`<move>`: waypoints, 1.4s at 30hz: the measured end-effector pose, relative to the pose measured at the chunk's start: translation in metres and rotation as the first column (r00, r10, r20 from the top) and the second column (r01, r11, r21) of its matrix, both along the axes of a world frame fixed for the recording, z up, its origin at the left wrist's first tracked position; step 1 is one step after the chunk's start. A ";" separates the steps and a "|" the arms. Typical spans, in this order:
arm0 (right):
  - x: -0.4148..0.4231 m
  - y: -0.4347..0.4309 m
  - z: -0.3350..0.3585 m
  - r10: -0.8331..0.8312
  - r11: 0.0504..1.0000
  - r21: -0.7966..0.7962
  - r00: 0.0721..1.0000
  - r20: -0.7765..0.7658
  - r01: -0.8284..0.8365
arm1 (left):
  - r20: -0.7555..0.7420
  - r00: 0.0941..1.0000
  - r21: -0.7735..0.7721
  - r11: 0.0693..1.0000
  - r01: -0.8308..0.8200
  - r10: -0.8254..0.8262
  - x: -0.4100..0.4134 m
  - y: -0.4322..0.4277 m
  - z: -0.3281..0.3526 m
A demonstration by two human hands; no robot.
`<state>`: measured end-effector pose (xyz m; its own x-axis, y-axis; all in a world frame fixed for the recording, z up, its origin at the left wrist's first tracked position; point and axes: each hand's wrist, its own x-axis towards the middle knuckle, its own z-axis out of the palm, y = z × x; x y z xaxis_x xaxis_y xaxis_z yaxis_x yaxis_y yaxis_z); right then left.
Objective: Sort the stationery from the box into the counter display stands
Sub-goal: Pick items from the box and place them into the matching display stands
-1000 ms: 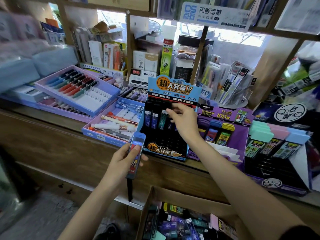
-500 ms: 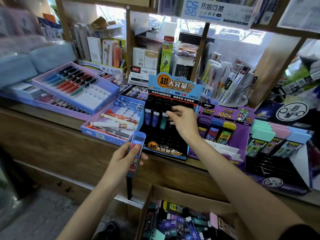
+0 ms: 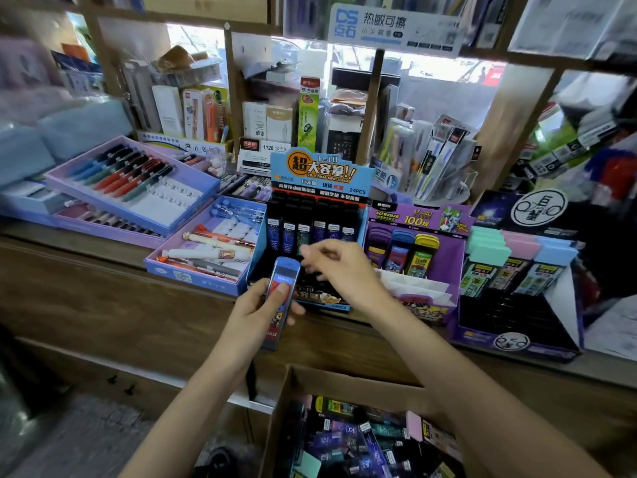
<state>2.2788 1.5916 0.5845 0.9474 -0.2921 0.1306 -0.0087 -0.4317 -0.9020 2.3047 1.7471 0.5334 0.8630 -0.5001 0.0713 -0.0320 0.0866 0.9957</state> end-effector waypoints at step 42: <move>-0.045 -0.128 0.005 -0.176 0.455 -0.827 0.943 0.281 0.331 | 0.659 0.741 0.555 0.747 -0.366 -0.126 -0.006 -0.111 0.005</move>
<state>2.2342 1.4638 0.5899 0.7996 -0.1858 0.5710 -0.1675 -0.9822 -0.0851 2.2989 1.6359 0.5387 0.7830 -0.5290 0.3272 -0.6153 -0.5818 0.5319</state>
